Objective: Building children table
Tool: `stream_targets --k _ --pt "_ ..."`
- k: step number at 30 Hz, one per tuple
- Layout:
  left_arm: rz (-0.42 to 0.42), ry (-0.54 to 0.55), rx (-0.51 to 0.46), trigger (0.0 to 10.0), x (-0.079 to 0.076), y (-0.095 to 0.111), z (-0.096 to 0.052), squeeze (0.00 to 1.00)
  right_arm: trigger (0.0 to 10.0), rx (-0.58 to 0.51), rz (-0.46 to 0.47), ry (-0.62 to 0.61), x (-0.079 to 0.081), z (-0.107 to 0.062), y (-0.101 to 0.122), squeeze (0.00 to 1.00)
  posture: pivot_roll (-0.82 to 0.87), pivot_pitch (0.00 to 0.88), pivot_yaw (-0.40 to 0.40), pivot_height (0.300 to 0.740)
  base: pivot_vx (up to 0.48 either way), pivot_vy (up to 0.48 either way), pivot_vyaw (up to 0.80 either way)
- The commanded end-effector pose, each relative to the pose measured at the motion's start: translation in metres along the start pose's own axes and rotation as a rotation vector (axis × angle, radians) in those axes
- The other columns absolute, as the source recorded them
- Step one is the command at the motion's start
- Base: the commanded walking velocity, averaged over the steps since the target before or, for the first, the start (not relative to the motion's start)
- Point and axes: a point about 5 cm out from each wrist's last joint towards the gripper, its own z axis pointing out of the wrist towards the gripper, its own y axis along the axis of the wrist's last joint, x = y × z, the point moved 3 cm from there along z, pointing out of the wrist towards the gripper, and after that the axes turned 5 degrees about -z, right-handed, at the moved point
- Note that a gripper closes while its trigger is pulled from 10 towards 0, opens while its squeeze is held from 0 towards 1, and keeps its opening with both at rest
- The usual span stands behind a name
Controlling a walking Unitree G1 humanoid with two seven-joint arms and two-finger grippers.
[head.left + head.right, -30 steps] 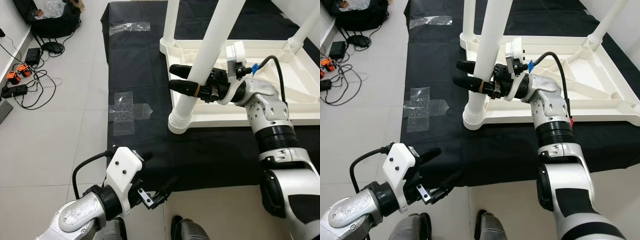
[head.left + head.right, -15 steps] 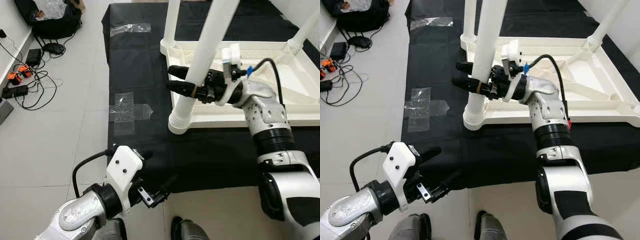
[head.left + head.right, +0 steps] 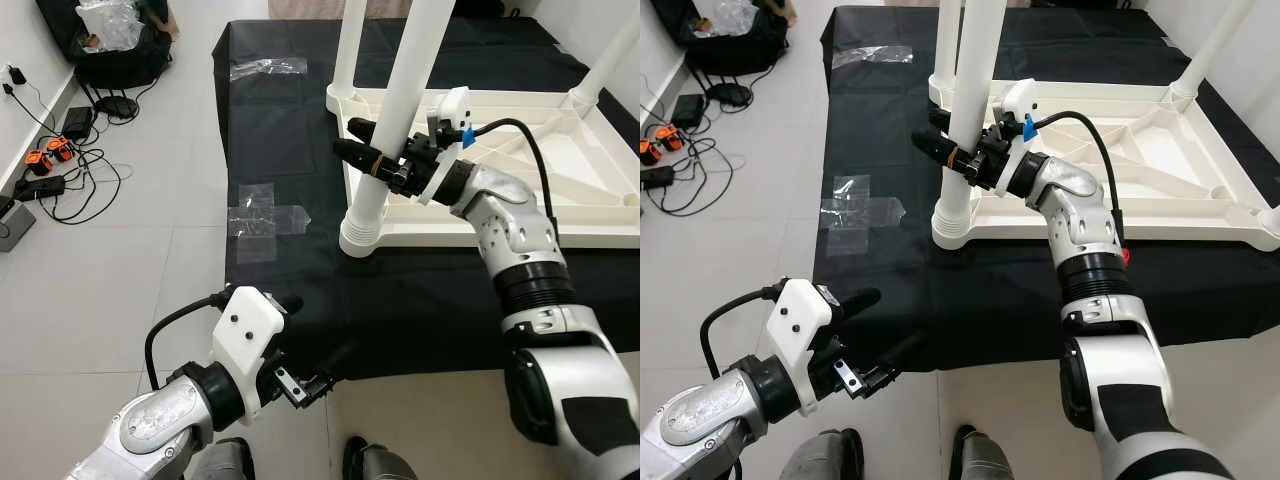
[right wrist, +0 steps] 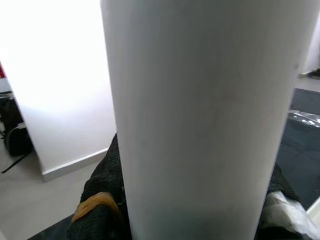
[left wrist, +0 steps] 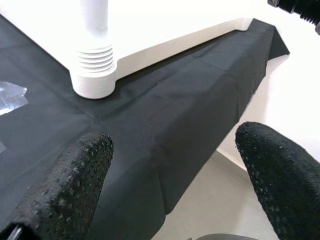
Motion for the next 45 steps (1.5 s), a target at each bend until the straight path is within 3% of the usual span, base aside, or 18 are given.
stream_targets --k 1,5,9,17,19,24,26,29,45 --pt "0.0 0.003 0.02 10.0 0.002 -0.004 0.0 0.0 10.0 0.106 0.054 -0.114 -0.005 -0.008 -0.029 0.0 0.1 0.26 -0.055 0.74 0.0 0.0 0.0" --pt "0.006 0.01 0.017 10.0 0.004 -0.004 0.0 0.0 10.0 0.108 0.056 -0.259 -0.017 -0.006 -0.028 0.0 0.09 0.262 -0.056 0.74 0.0 0.0 0.0" --pt "0.01 0.012 0.017 10.0 0.005 -0.003 0.0 0.0 10.0 0.111 0.052 -0.328 -0.02 -0.006 -0.027 0.0 0.09 0.263 -0.056 0.74 0.0 0.0 0.0" --pt "0.015 0.017 0.009 10.0 0.007 -0.002 0.002 0.0 10.0 0.088 0.066 -0.439 -0.018 -0.002 -0.025 0.0 0.09 0.262 -0.054 0.74 0.0 0.0 0.0" --pt "0.015 0.017 0.009 10.0 0.007 -0.002 0.002 0.0 10.0 0.088 0.066 -0.439 -0.018 -0.002 -0.025 0.0 0.09 0.262 -0.054 0.74 0.0 0.0 0.0" --pt "0.021 0.023 0.008 10.0 0.009 -0.002 0.002 0.0 10.0 0.04 0.042 -0.306 0.013 0.006 -0.022 0.0 0.09 0.262 -0.054 0.74 0.0 0.0 0.0" --pt "0.021 0.023 0.008 10.0 0.009 -0.002 0.002 0.0 10.0 0.04 0.042 -0.306 0.013 0.006 -0.022 0.0 0.09 0.262 -0.054 0.74 0.0 0.0 0.0" --pt "0.025 0.029 0.006 10.0 0.01 -0.001 0.002 0.0 10.0 0.057 0.016 -0.24 0.028 0.008 -0.028 0.0 0.09 0.26 -0.057 0.74 0.0 0.0 0.0" --pt "0.031 0.038 0.0 10.0 0.012 0.0 0.003 0.0 10.0 0.21 -0.003 -0.37 0.03 0.013 -0.047 0.0 0.09 0.262 -0.061 0.74 0.0 0.0 0.0"
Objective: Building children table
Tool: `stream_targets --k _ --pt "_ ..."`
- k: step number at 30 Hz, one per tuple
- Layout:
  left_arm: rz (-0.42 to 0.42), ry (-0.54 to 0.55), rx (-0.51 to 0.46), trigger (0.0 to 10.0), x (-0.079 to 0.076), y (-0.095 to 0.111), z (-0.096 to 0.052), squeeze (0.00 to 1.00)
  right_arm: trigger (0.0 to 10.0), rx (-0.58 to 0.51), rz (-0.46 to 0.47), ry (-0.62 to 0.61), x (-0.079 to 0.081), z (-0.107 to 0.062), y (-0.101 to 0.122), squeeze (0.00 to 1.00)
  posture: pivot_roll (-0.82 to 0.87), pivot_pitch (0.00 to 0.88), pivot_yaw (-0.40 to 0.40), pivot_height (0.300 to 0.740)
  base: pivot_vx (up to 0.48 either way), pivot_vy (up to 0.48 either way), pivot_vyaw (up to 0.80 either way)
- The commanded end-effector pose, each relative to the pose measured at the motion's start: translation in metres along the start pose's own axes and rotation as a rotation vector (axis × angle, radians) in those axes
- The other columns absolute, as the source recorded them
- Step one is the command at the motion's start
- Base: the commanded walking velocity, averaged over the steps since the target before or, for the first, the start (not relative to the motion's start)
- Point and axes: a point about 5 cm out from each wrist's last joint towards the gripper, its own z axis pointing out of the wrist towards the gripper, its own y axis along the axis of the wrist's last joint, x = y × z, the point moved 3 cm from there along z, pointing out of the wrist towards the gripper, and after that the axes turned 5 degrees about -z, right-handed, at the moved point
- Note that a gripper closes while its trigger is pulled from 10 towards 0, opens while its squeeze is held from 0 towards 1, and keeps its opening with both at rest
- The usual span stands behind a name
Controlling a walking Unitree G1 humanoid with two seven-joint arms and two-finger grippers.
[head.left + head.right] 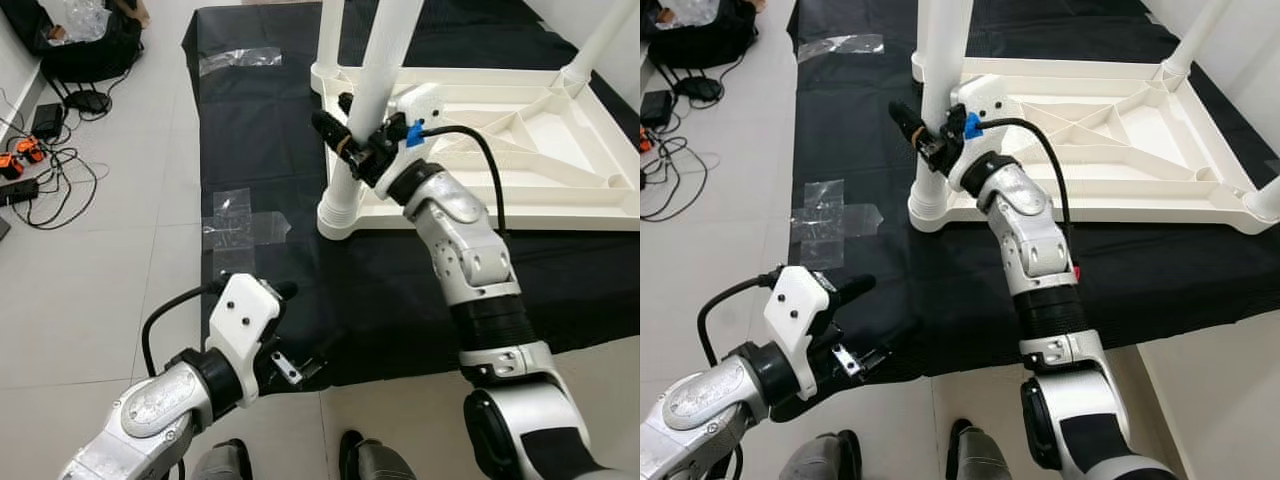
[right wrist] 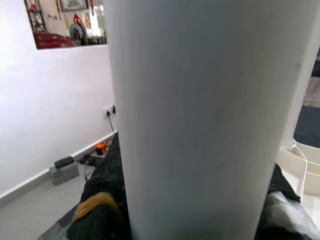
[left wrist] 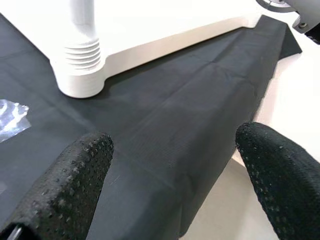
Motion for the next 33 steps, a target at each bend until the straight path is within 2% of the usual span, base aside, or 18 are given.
stream_targets --k 1,7,12,19,33 --pt "0.006 0.007 0.02 10.0 0.001 -0.004 -0.001 0.0 10.0 0.238 0.036 -0.023 0.002 -0.017 -0.056 0.0 0.09 0.262 -0.061 0.74 0.0 0.0 0.0" --pt "0.008 0.009 0.02 10.0 0.002 -0.004 -0.002 0.0 10.0 0.29 0.003 -0.029 0.002 -0.017 -0.059 0.0 0.09 0.262 -0.061 0.74 0.0 0.0 0.0" --pt "0.009 0.012 0.02 10.0 0.003 -0.005 -0.002 0.0 10.0 0.298 0.024 -0.126 -0.004 -0.013 -0.057 0.0 0.09 0.261 -0.062 0.74 0.0 0.0 0.0" --pt "0.021 0.022 0.013 10.0 0.007 -0.003 -0.001 0.0 10.0 0.344 0.049 -0.243 -0.007 -0.015 -0.064 0.0 0.09 0.252 -0.064 0.74 0.0 0.0 0.0" --pt "0.046 0.051 0.004 10.0 0.015 0.0 -0.001 0.0 10.0 0.362 0.059 -0.355 -0.005 -0.022 -0.071 0.0 0.09 0.245 -0.069 0.74 0.0 0.0 0.0"
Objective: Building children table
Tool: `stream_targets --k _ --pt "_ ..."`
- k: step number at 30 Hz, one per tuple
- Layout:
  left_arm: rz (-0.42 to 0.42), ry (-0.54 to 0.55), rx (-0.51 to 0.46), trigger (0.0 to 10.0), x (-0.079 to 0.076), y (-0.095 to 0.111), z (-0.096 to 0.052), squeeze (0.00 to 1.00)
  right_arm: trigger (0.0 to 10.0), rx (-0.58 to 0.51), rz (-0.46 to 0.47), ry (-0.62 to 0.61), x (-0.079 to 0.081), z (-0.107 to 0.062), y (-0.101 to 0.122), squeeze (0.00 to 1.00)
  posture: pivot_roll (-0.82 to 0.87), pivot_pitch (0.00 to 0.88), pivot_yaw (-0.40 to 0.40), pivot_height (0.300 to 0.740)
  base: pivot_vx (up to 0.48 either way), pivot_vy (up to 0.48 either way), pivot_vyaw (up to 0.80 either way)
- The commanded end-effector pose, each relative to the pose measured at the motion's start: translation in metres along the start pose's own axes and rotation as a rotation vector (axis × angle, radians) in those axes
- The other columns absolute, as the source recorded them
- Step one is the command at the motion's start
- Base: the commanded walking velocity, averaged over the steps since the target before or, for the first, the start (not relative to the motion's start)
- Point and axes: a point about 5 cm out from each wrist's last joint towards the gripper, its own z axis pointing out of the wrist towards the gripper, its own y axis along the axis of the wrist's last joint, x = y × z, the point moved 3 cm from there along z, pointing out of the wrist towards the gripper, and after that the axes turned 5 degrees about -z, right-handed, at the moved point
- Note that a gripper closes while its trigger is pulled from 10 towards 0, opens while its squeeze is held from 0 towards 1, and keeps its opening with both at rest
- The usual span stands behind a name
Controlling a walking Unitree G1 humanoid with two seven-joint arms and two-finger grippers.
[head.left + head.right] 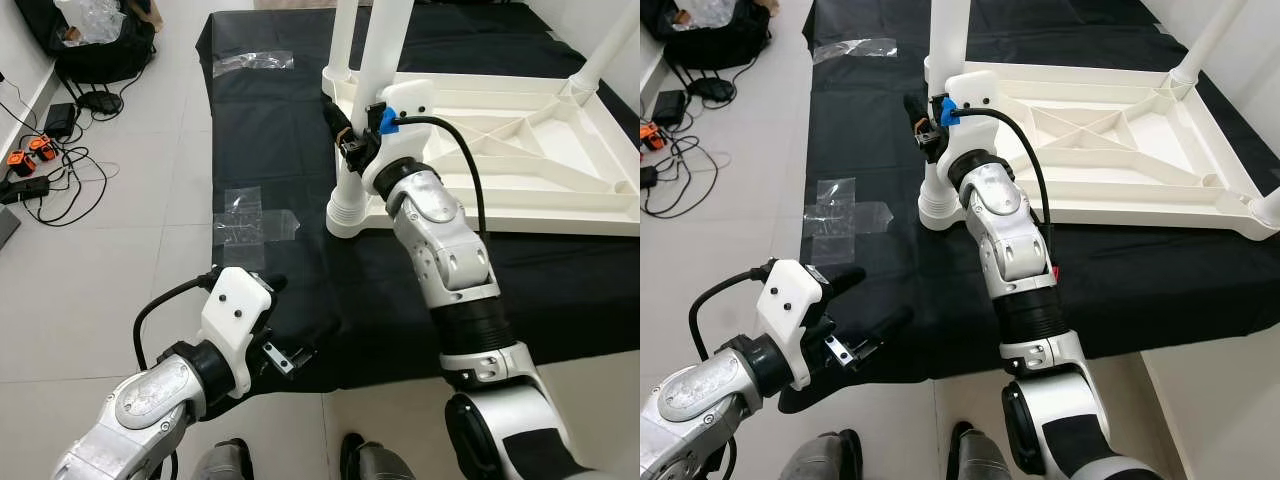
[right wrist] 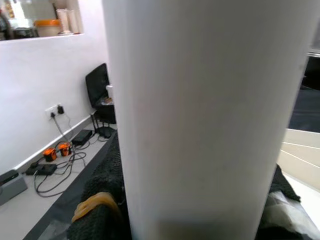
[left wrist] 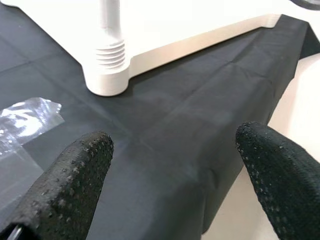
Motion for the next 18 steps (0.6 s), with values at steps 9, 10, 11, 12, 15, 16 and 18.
stream_targets --k 9,10,11,12,15,16,18 --pt "0.017 0.025 0.001 10.0 0.005 0.0 0.0 0.0 10.0 0.326 0.002 -0.24 -0.021 -0.025 -0.077 0.0 0.09 0.252 -0.064 0.74 0.0 0.0 0.0" --pt "0.017 0.025 0.001 10.0 0.005 0.0 0.0 0.0 10.0 0.326 0.002 -0.24 -0.021 -0.025 -0.077 0.0 0.09 0.252 -0.064 0.74 0.0 0.0 0.0" --pt "0.016 0.024 0.001 10.0 0.004 -0.001 0.001 0.0 10.0 0.329 0.0 -0.263 -0.022 -0.025 -0.078 0.0 0.09 0.254 -0.065 0.74 0.0 0.0 0.0" --pt "0.016 0.024 0.001 10.0 0.004 -0.001 0.001 0.0 10.0 0.329 0.0 -0.263 -0.022 -0.025 -0.078 0.0 0.09 0.254 -0.065 0.74 0.0 0.0 0.0" --pt "0.013 0.025 -0.002 10.0 0.003 -0.001 0.002 0.0 10.0 0.341 -0.01 -0.323 -0.023 -0.027 -0.079 0.0 0.09 0.254 -0.065 0.74 0.0 0.0 0.0" --pt "0.013 0.025 -0.002 10.0 0.003 -0.001 0.002 0.0 10.0 0.341 -0.01 -0.323 -0.023 -0.027 -0.079 0.0 0.09 0.254 -0.065 0.74 0.0 0.0 0.0" --pt "0.014 0.024 -0.004 10.0 0.003 -0.001 0.002 0.0 10.0 0.355 -0.005 -0.365 -0.024 -0.029 -0.081 0.0 0.09 0.254 -0.065 0.74 0.0 0.0 0.0"
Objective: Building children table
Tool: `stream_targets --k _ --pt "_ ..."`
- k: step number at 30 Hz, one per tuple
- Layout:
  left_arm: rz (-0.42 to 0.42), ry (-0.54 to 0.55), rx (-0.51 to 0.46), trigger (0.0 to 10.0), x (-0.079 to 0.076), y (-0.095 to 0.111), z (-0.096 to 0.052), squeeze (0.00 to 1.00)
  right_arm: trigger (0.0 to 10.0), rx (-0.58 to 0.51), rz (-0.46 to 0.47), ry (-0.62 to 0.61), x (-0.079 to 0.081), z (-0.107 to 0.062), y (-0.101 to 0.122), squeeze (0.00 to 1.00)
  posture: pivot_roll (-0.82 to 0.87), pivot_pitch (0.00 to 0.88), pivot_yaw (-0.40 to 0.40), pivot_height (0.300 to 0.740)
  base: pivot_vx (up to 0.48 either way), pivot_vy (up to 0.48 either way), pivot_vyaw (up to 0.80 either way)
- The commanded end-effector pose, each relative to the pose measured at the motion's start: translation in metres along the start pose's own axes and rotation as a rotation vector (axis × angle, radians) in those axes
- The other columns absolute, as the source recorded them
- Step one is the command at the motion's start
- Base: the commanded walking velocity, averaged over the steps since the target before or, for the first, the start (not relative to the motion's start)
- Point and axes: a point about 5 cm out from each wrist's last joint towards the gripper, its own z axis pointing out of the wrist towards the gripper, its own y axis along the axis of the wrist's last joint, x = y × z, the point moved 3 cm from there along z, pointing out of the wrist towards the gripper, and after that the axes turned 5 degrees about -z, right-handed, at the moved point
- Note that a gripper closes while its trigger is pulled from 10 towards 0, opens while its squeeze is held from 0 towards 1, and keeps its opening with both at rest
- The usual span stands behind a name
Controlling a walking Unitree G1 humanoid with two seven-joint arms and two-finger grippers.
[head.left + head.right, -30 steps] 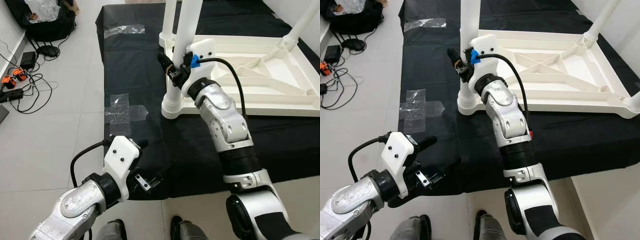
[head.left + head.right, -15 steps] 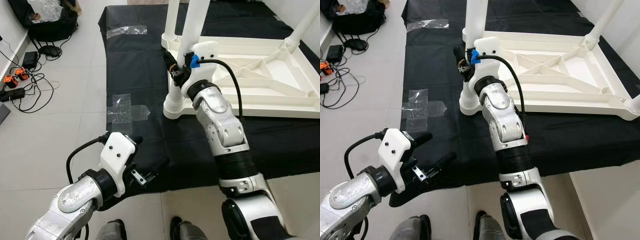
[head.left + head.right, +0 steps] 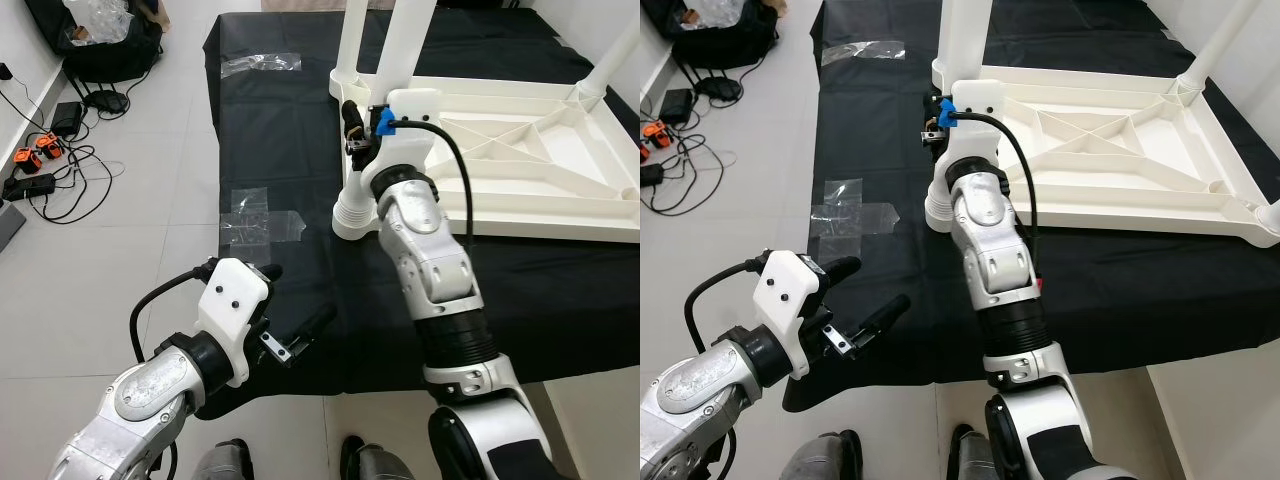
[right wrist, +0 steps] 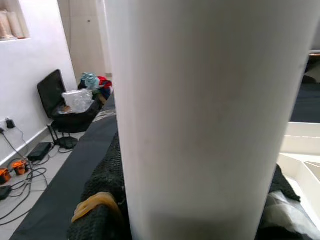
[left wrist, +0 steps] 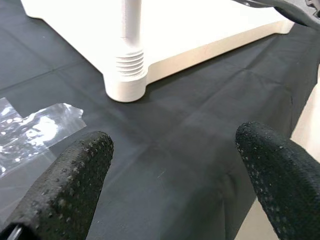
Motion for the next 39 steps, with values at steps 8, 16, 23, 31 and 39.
stream_targets --k 8,16,23,31,39 --pt "-0.008 -0.003 0.007 10.0 -0.001 -0.004 0.003 0.0 10.0 0.345 -0.052 -0.281 -0.021 -0.025 -0.081 0.0 0.09 0.255 -0.068 0.74 0.0 0.0 0.0" --pt "-0.01 -0.002 0.004 10.0 -0.001 -0.004 0.004 0.0 10.0 0.334 -0.011 -0.356 -0.016 -0.027 -0.079 0.0 0.09 0.255 -0.072 0.74 0.0 0.0 0.0" --pt "-0.015 -0.001 0.004 10.0 -0.002 -0.005 0.004 0.0 10.0 0.319 -0.02 -0.535 -0.023 -0.031 -0.075 0.0 0.09 0.255 -0.074 0.74 0.0 0.0 0.0" --pt "-0.011 0.003 0.0 10.0 -0.002 -0.004 0.005 0.0 10.0 0.343 -0.068 -0.788 -0.033 -0.043 -0.075 0.0 0.09 0.251 -0.078 0.74 0.0 0.0 0.0" --pt "-0.01 0.004 0.001 10.0 -0.002 -0.005 0.004 0.0 10.0 0.403 -0.099 -0.961 -0.05 -0.053 -0.08 0.0 0.1 0.246 -0.079 0.74 0.0 0.0 0.0"
